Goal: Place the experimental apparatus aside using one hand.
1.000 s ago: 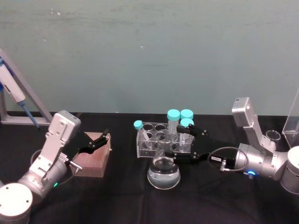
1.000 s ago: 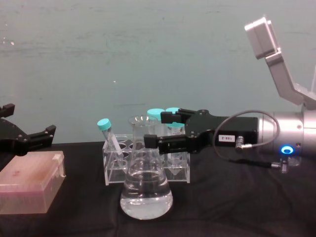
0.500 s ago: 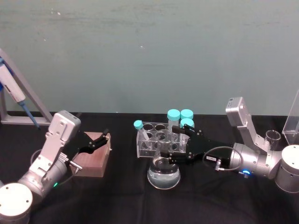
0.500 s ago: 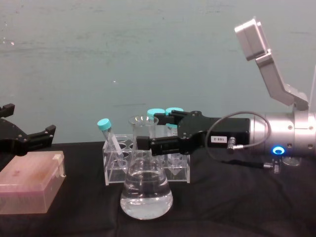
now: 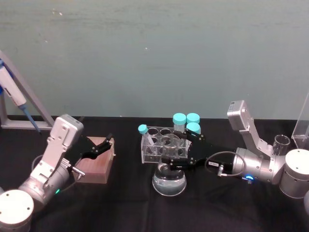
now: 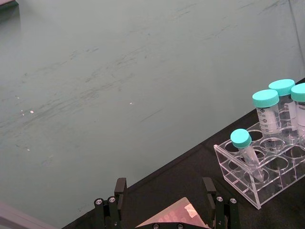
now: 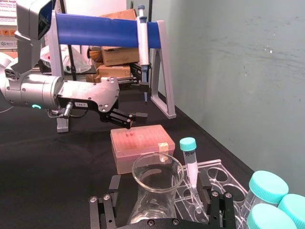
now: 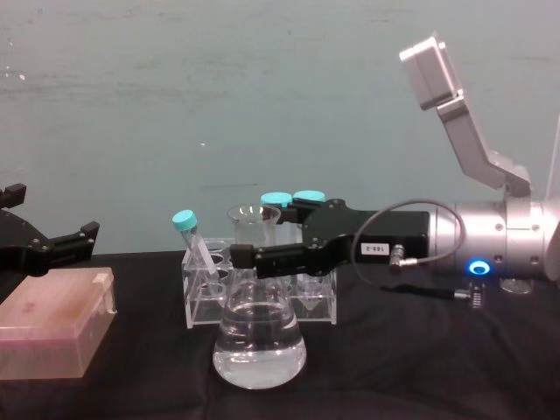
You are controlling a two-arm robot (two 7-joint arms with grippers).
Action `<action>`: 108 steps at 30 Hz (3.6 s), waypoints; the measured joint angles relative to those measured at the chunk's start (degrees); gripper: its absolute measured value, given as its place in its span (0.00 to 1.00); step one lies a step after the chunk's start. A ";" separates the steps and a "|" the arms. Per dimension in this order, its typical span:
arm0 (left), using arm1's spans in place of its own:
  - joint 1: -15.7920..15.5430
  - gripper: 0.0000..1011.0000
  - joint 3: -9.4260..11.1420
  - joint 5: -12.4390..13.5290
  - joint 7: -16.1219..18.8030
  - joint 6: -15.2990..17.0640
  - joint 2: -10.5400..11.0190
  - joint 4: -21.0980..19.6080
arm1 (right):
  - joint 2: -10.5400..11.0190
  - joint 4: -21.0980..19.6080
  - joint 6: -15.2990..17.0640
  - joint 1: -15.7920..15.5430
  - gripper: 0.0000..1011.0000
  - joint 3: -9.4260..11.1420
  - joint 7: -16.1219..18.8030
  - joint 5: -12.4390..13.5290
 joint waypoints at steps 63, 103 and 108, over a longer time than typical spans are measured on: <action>0.00 0.99 0.00 0.00 0.00 0.00 0.00 0.00 | -3.23 5.75 -0.56 2.46 0.99 0.49 1.24 -1.55; 0.00 0.99 0.00 0.00 0.00 0.00 0.00 0.00 | -2.14 2.63 -0.54 0.91 0.45 0.41 0.53 -1.98; 0.00 0.99 0.00 0.00 0.00 0.00 0.00 0.00 | -0.93 -0.54 0.58 -0.45 0.45 0.58 -0.18 -1.74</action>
